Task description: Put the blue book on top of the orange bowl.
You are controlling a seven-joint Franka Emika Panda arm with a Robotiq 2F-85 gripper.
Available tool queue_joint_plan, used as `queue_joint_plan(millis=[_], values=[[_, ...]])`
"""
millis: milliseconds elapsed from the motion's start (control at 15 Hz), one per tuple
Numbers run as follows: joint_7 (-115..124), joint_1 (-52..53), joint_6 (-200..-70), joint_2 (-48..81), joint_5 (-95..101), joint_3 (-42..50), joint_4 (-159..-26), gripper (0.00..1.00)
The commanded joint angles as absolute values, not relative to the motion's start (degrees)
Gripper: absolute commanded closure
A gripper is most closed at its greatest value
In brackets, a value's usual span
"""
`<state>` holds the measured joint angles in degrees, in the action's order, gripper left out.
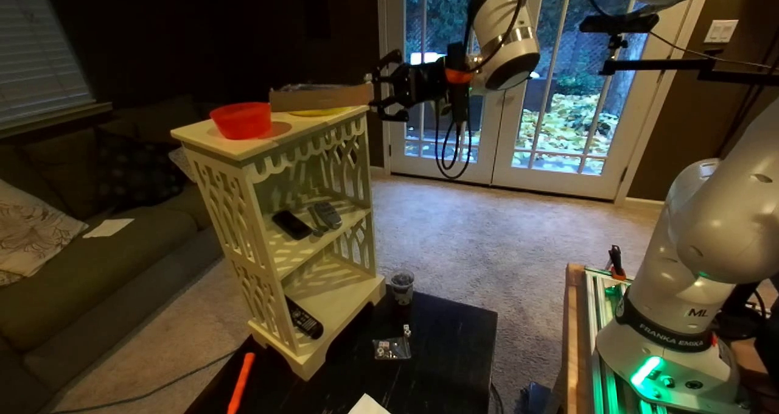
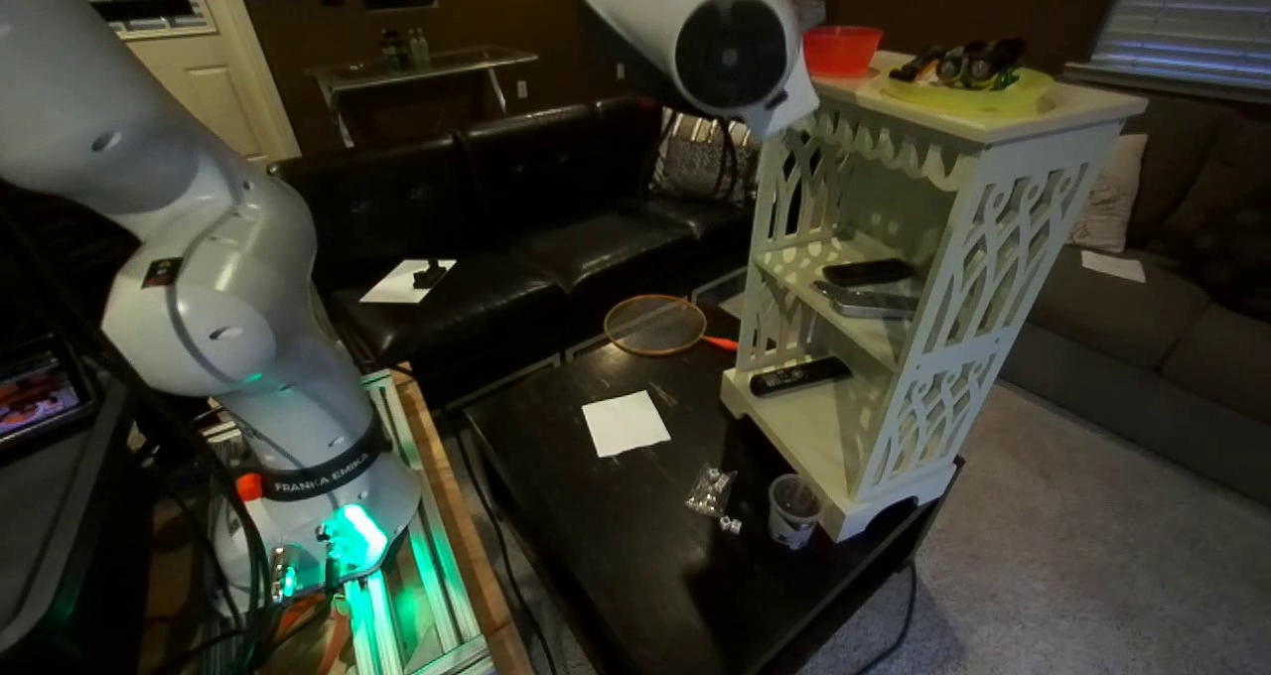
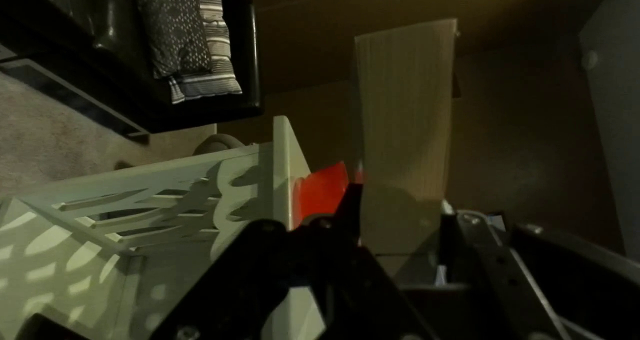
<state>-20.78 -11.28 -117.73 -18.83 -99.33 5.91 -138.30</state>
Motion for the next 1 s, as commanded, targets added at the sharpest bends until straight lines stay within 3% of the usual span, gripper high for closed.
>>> queue_joint_plan(millis=[0,400,600,667,800,867,933], values=[[-13.17,-10.05,-127.93,-21.8,-100.74,2.28,-134.54,0.92],[-14.36,-4.98,-143.55,-23.97,-112.0,-4.92,-132.56,0.92],[-14.33,-2.83,-144.65,-23.86,-117.14,-6.66,-133.15,0.92],[-13.98,-3.55,-144.77,-22.87,-113.88,-6.11,-132.56,0.67],[-13.91,-2.74,-144.73,-22.87,-114.59,-6.64,-132.88,0.67],[-13.9,-2.69,-144.72,-22.87,-114.72,-6.64,-133.0,0.92],[-16.89,-2.89,-146.31,-22.56,-118.24,-7.38,-132.61,0.92]])
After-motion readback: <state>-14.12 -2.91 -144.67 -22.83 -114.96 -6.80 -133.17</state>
